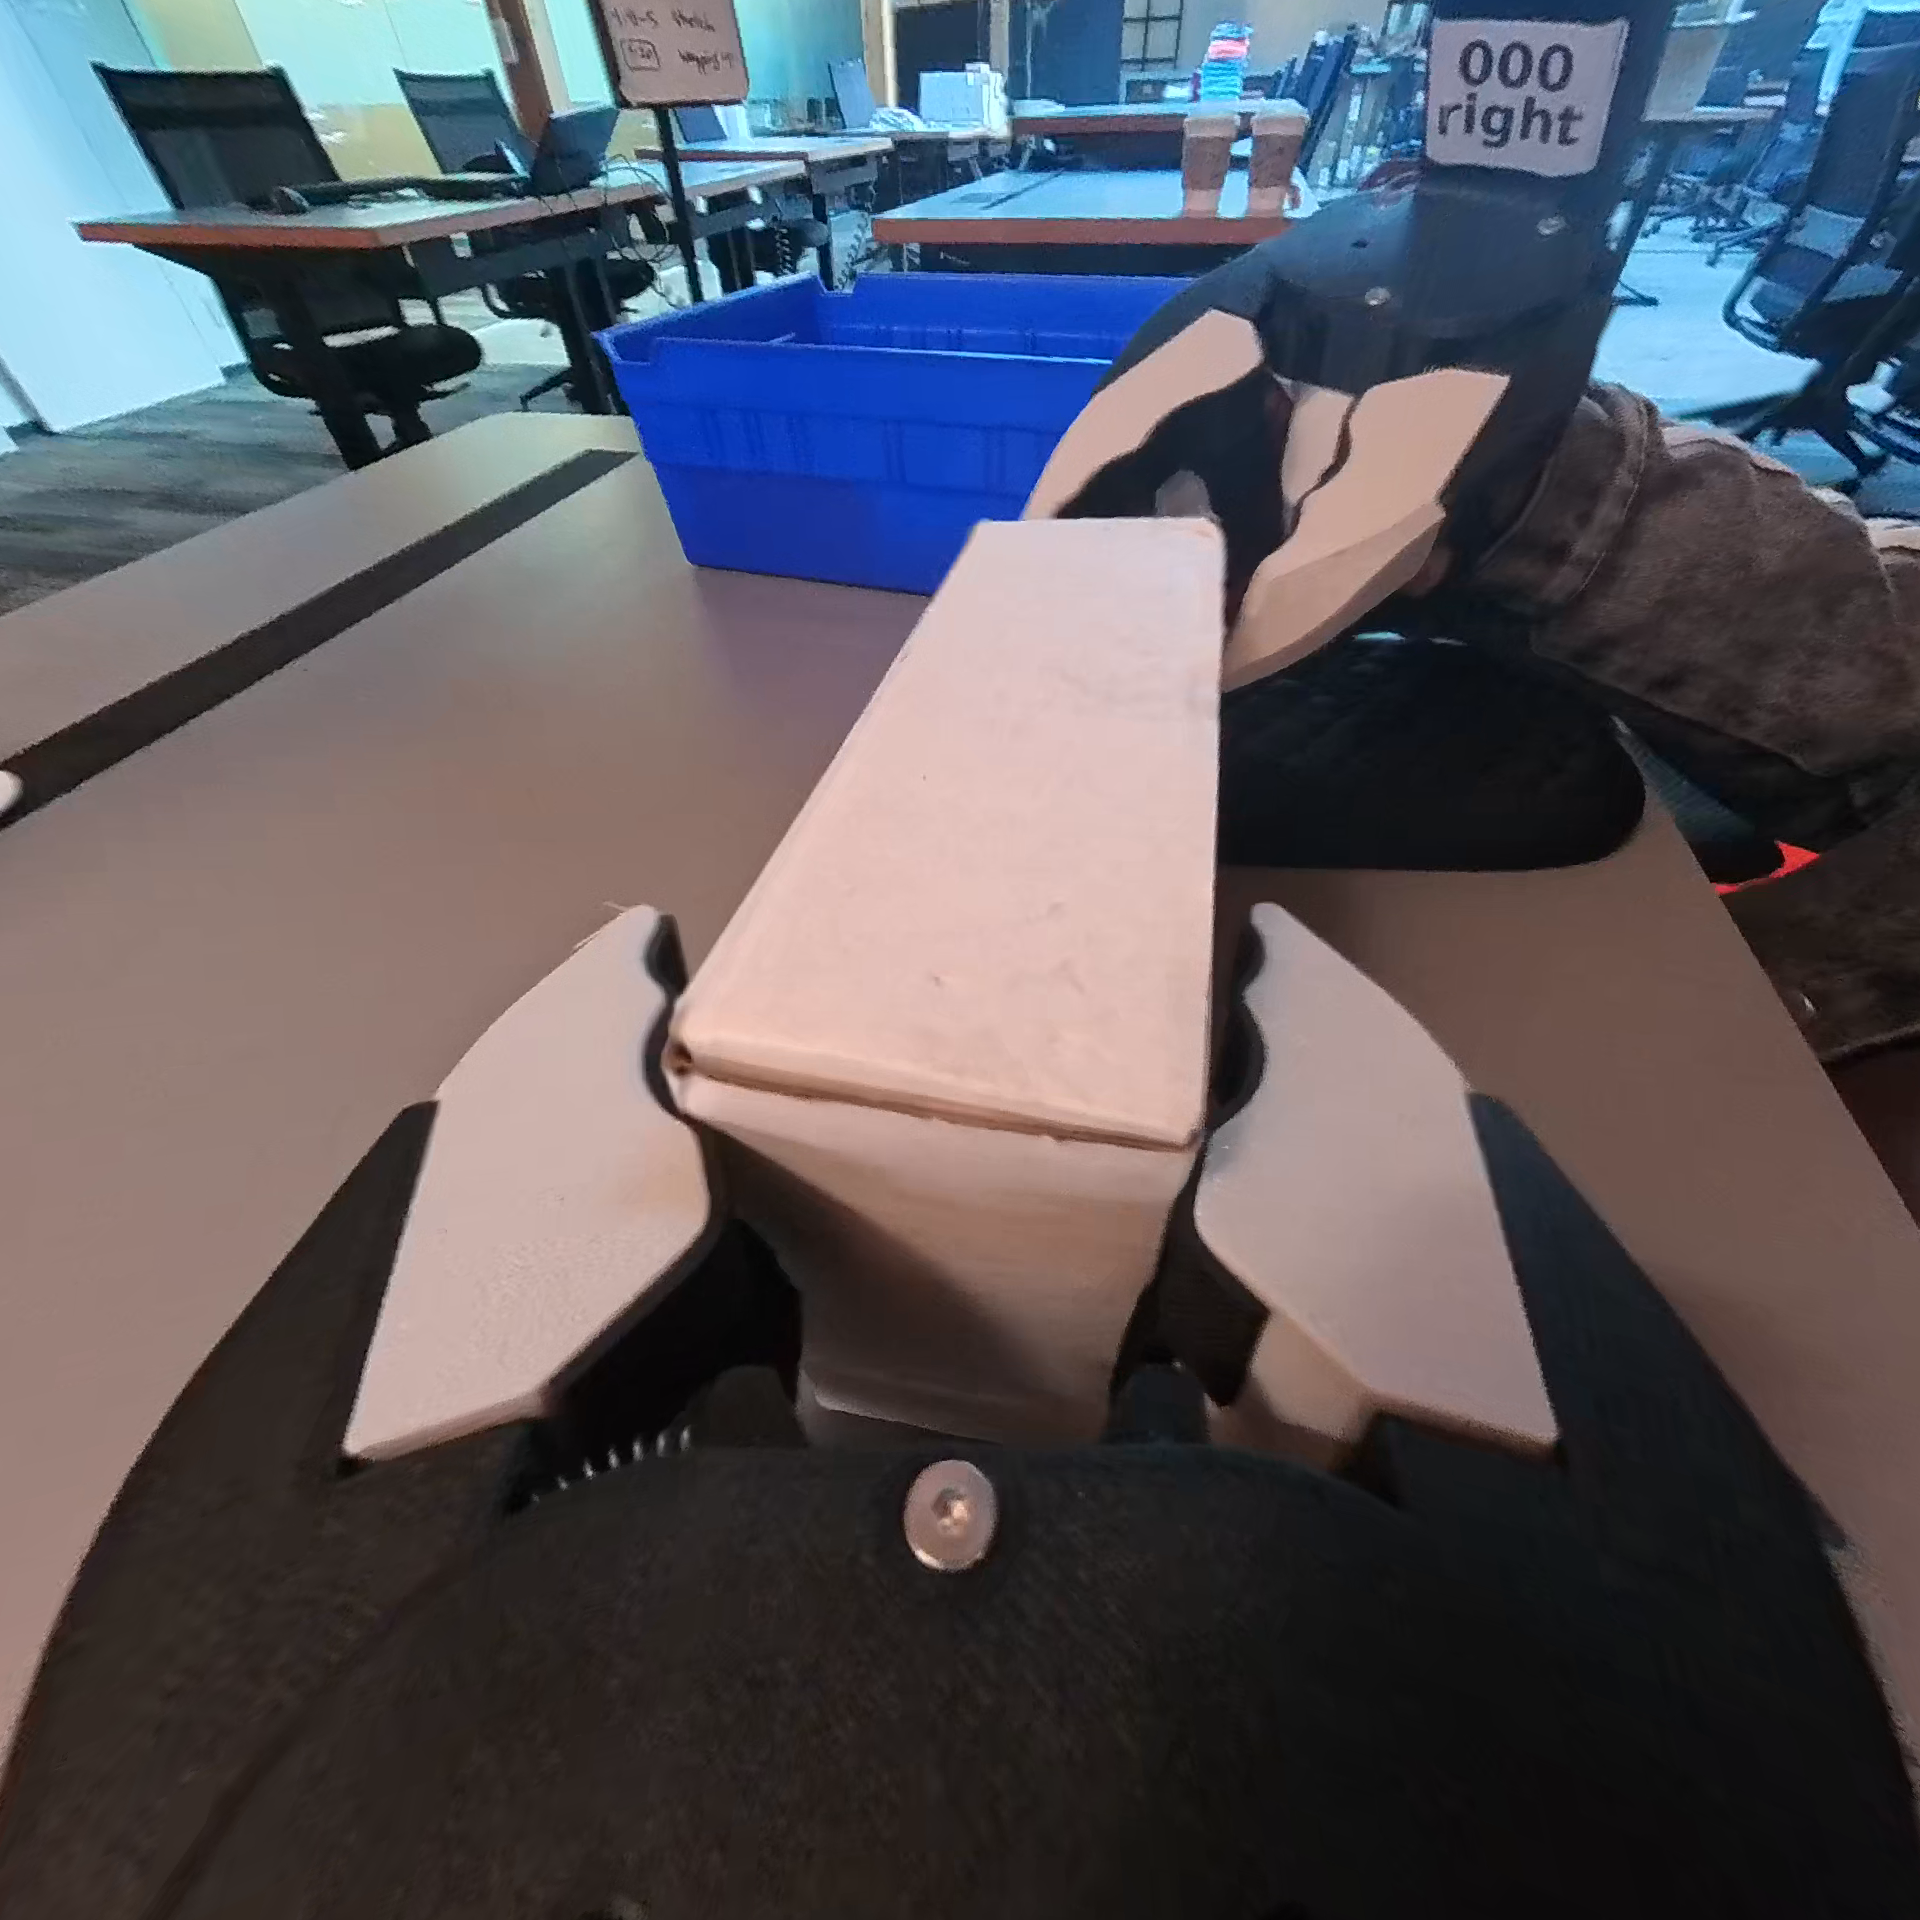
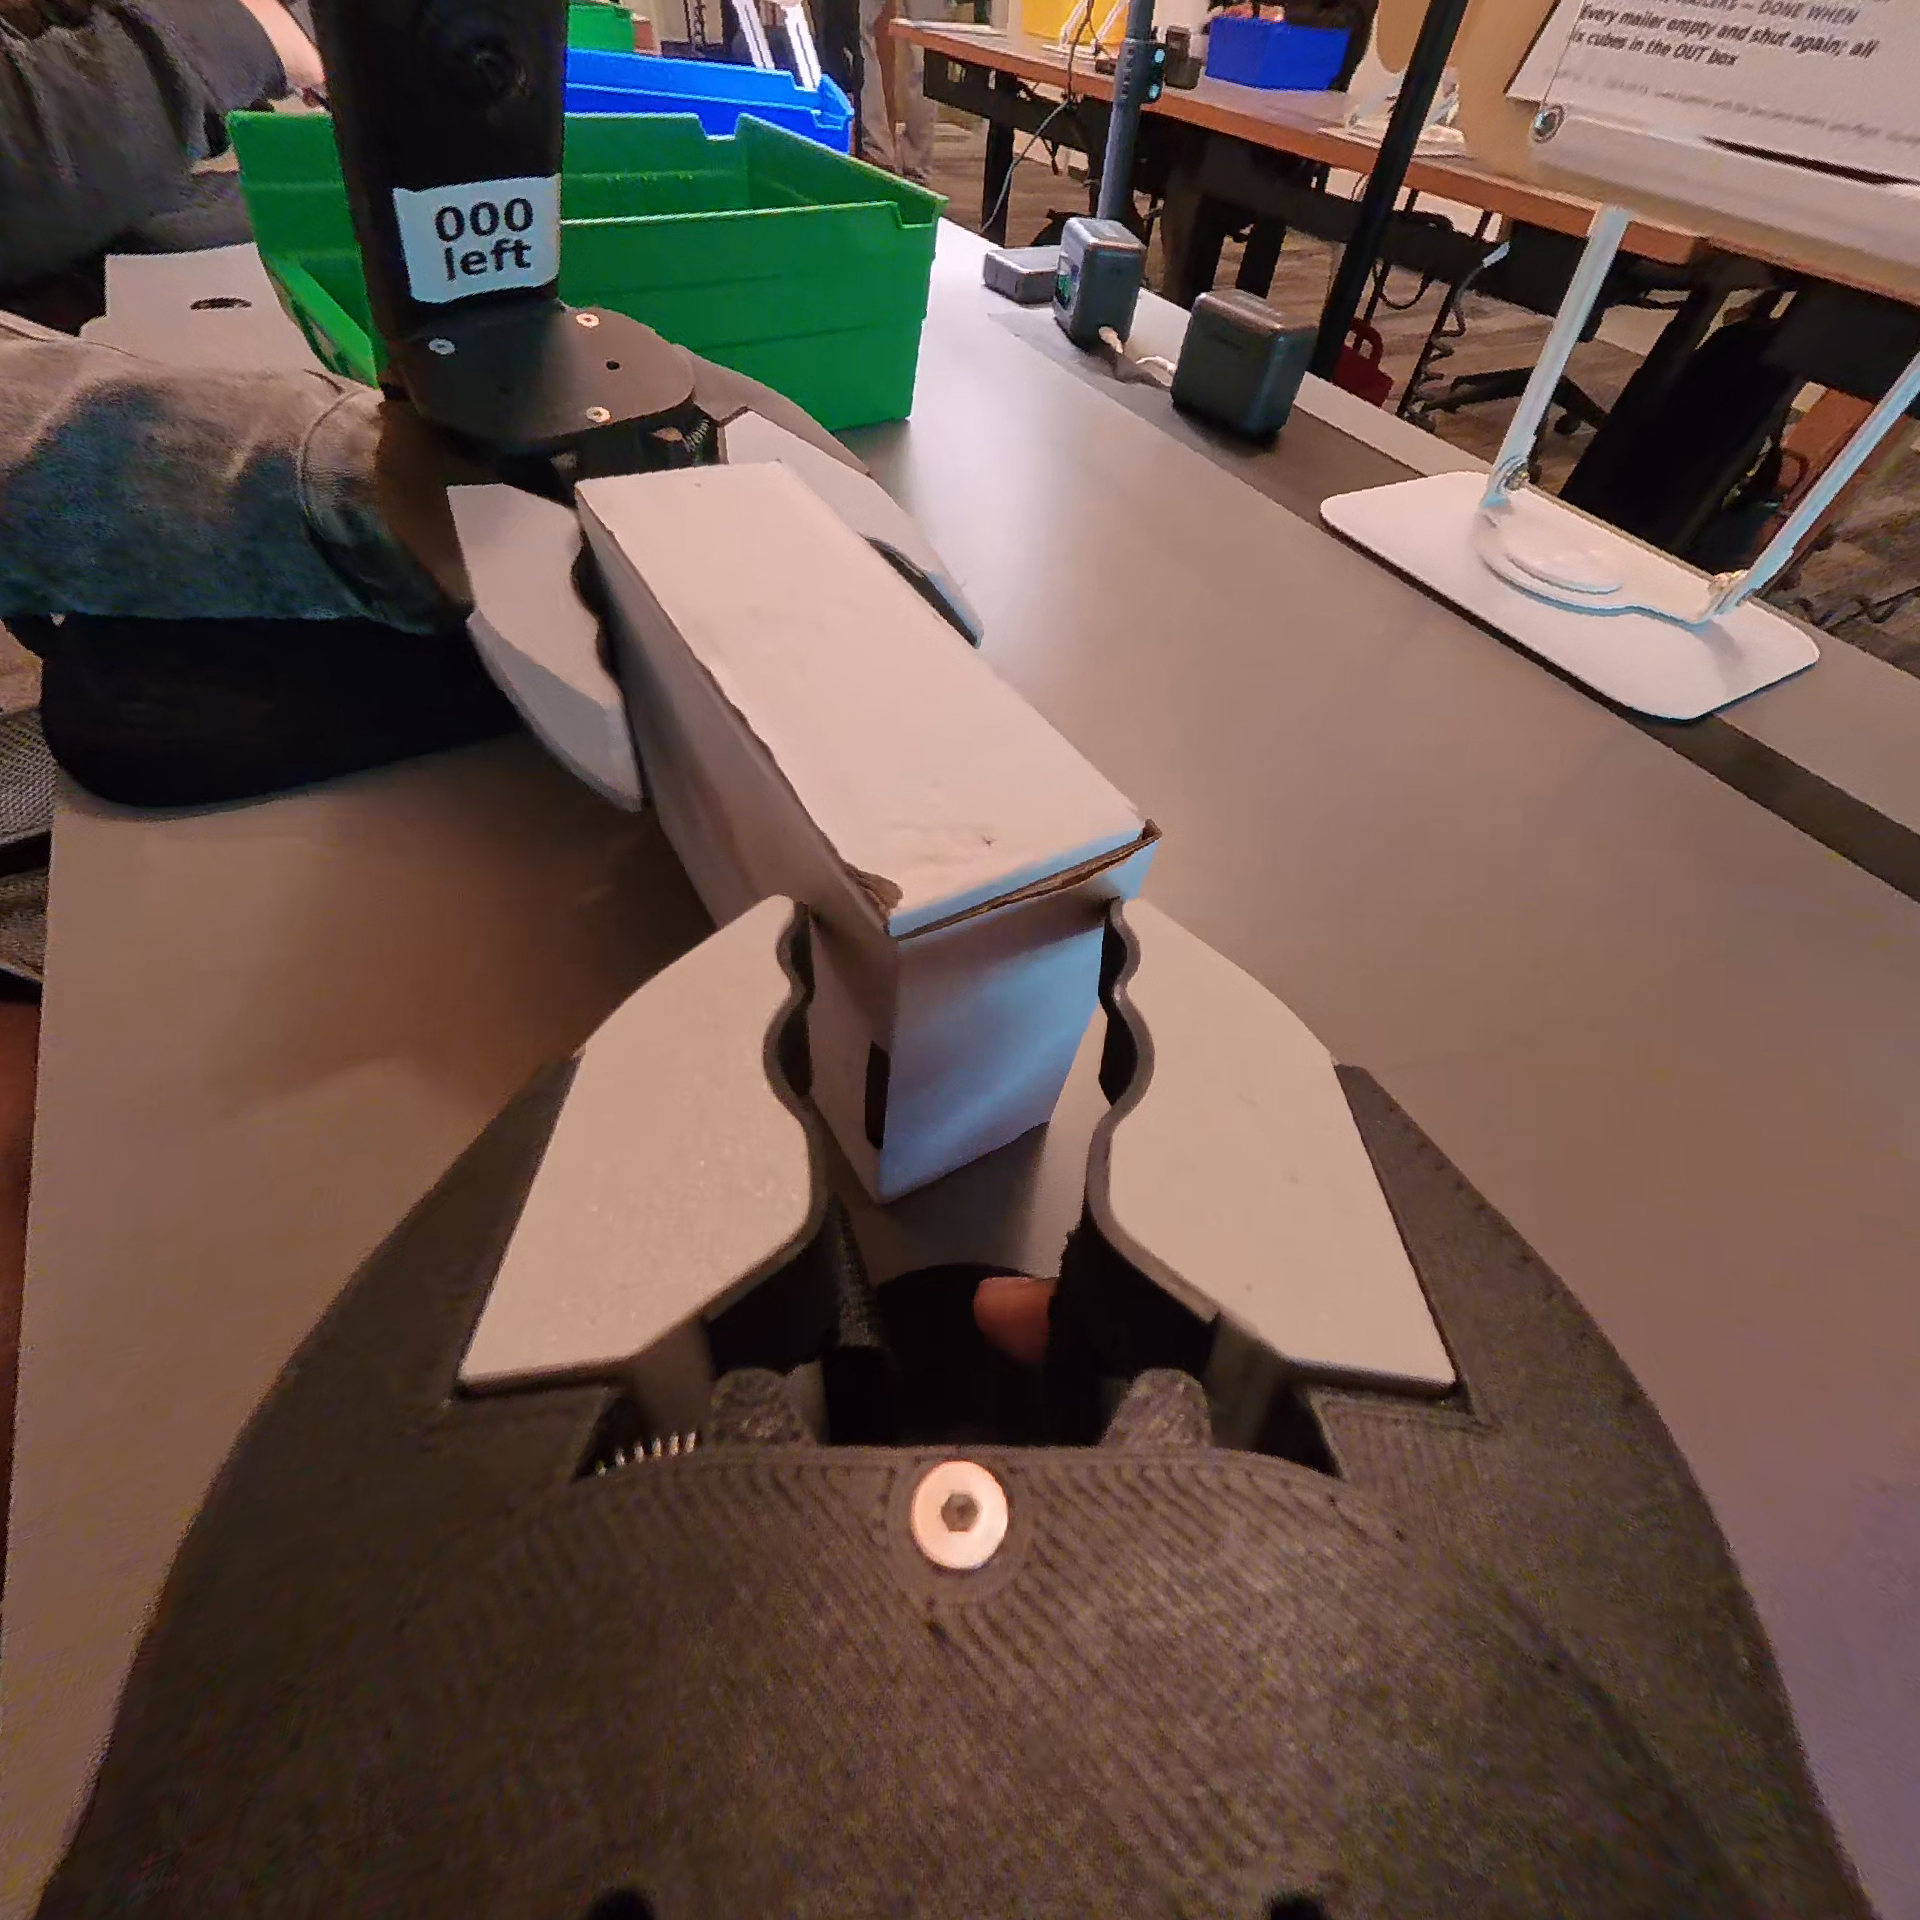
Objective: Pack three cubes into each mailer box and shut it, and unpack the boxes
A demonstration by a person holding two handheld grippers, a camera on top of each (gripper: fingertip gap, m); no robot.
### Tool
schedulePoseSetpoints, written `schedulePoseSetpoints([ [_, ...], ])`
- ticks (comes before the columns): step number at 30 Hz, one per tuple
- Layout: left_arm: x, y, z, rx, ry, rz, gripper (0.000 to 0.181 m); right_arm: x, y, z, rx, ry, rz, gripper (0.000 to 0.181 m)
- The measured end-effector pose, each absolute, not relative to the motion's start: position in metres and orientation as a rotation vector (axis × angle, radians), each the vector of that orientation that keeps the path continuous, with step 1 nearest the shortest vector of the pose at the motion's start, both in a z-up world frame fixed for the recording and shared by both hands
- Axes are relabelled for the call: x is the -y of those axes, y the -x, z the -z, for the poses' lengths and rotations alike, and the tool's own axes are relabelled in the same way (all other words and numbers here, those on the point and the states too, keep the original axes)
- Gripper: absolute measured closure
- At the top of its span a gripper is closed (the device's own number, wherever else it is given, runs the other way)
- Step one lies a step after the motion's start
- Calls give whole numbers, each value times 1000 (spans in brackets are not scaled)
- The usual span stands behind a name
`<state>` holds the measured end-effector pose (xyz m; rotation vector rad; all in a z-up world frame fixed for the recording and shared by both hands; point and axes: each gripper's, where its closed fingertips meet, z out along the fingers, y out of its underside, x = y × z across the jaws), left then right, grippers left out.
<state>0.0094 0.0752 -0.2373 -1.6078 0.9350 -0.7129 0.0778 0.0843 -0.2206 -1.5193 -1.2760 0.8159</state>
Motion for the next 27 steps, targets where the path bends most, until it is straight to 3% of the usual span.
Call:
schedulePoseSetpoints([
  [11,-74,-8,237,-955,1569,639,92,-61,-72,173,1477,1190,-654,135],
  [18,-79,-5,238,-912,1615,650,93,-61,-51,189,1681,930,-13,147],
  [27,-80,-6,241,-897,1649,652,93,-64,-53,187,1713,897,166,153],
])
